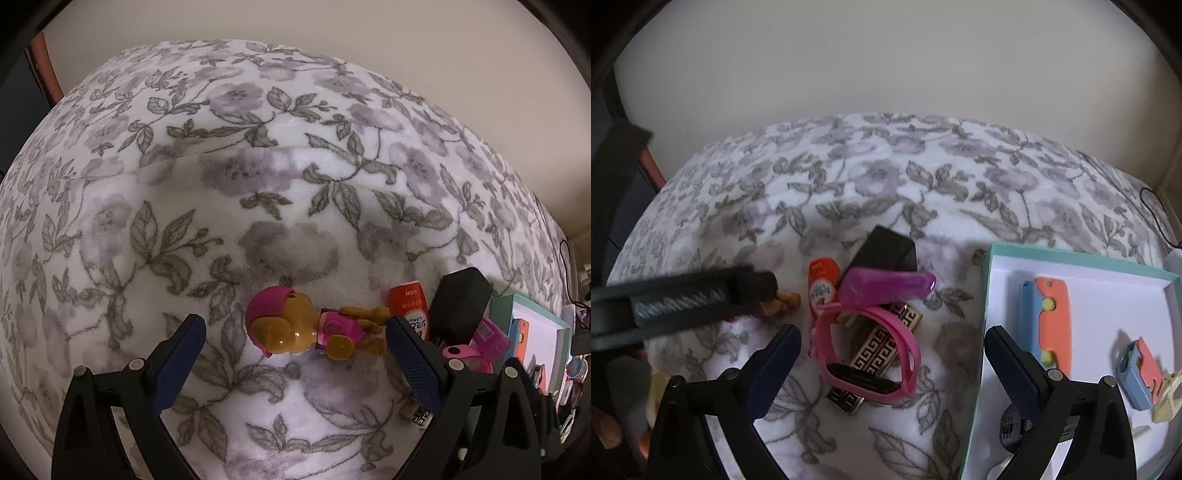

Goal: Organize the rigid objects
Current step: 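Grasp the yellow-pink dog figure with the left tool while the right tool grasps the pink watch band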

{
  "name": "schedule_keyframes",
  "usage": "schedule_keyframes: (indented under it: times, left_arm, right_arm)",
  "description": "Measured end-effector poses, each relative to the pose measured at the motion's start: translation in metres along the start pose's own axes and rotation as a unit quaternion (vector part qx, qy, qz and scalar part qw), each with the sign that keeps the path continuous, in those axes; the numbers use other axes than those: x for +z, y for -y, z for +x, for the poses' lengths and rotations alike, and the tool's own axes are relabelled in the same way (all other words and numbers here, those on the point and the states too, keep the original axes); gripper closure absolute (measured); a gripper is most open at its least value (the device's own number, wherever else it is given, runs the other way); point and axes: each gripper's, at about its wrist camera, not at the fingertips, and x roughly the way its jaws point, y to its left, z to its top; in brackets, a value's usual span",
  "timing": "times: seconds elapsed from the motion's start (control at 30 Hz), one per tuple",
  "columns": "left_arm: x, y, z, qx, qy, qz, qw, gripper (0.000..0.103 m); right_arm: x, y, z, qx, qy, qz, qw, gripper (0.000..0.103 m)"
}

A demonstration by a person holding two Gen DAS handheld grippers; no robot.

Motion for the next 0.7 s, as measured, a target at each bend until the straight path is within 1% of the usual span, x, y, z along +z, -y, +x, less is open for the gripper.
schedule_keyframes:
  times: [0.1, 0.27, 0.37, 0.43, 0.47, 0.5, 0.53, 0.57, 0.67, 0.7]
  left_arm:
    - [0.000, -0.001, 0.001, -0.003, -0.003, -0.002, 1.0000, 0.005]
    - [0.000, -0.003, 0.001, -0.010, -0.004, -0.006, 0.9999, 0.005]
    - [-0.001, -0.004, 0.002, -0.016, -0.007, -0.008, 0.9998, 0.005]
    - [-0.001, -0.004, 0.001, -0.017, -0.008, -0.007, 0.9998, 0.006]
    - [-0.002, -0.003, 0.001, -0.018, -0.008, -0.005, 0.9998, 0.008]
    - [-0.002, -0.002, 0.002, -0.019, -0.009, -0.004, 0.9998, 0.014]
    - [-0.001, -0.002, 0.002, -0.022, -0.010, -0.003, 0.9997, 0.016]
    - [-0.001, -0.001, 0.002, -0.028, -0.012, -0.004, 0.9995, 0.017]
    - [-0.001, 0.001, 0.003, -0.026, -0.012, 0.000, 0.9996, 0.018]
    - [-0.001, 0.001, 0.003, -0.028, -0.012, 0.001, 0.9995, 0.021]
  right_arm:
    - [0.002, -0.006, -0.007, 0.000, 0.013, -0.017, 1.000, 0.003]
    - [-0.001, -0.014, 0.000, 0.001, 0.002, -0.032, 0.999, 0.004]
    - [-0.004, -0.012, 0.005, -0.001, -0.008, -0.030, 1.000, 0.013]
    - [-0.005, -0.010, 0.008, -0.001, -0.013, -0.028, 1.000, 0.014]
    - [-0.006, -0.010, 0.009, 0.000, -0.015, -0.029, 0.999, 0.015]
    - [-0.006, -0.011, 0.010, 0.001, -0.017, -0.030, 0.999, 0.016]
    - [-0.006, -0.012, 0.010, 0.002, -0.018, -0.031, 0.999, 0.016]
    - [-0.006, -0.013, 0.011, 0.003, -0.019, -0.033, 0.999, 0.017]
    - [-0.007, -0.015, 0.012, 0.006, -0.023, -0.037, 0.999, 0.017]
    - [-0.007, -0.015, 0.013, 0.007, -0.025, -0.038, 0.999, 0.019]
